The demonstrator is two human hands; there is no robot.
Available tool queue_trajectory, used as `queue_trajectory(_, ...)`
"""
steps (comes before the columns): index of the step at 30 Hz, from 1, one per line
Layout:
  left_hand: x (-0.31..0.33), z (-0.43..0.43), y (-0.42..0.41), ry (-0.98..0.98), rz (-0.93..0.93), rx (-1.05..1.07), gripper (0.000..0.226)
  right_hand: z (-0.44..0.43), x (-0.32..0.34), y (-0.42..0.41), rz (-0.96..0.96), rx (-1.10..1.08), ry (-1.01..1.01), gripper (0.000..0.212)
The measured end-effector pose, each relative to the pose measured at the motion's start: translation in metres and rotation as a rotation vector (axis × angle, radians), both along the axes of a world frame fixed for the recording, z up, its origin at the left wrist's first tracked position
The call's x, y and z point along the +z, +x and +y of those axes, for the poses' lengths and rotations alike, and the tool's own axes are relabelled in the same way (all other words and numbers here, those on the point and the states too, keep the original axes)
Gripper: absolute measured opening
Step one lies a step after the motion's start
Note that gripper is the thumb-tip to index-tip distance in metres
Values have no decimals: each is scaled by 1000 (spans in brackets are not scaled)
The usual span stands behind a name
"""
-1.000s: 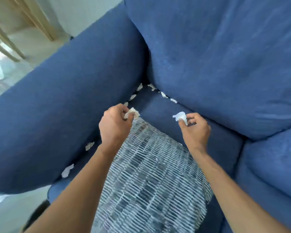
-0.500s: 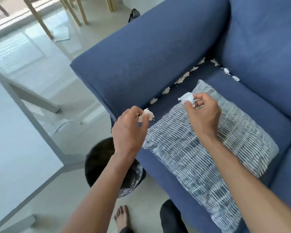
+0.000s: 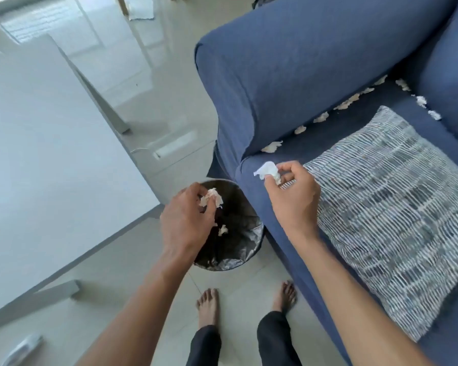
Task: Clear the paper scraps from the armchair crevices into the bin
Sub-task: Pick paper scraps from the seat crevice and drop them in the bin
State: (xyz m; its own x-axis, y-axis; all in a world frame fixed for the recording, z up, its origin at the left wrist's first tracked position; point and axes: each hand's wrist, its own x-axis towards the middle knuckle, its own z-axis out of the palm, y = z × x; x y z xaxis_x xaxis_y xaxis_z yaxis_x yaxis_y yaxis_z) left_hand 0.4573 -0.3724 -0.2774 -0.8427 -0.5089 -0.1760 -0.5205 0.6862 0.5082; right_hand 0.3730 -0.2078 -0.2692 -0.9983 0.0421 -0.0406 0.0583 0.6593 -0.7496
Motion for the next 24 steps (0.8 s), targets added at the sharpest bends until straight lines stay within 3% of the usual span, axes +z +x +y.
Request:
queue_trajectory(11,-60,-11,40,37,-203,-12,21,-1,-62,63,-221,142,197,6)
queue_trajectory(16,-76,-14,42,184,-340,-60,42,4,-75,73,-269,193,270,6)
queue_trajectory(24,-79,-35,72,137,-422,-63,30,-11,-80,79,-334,222,333,5)
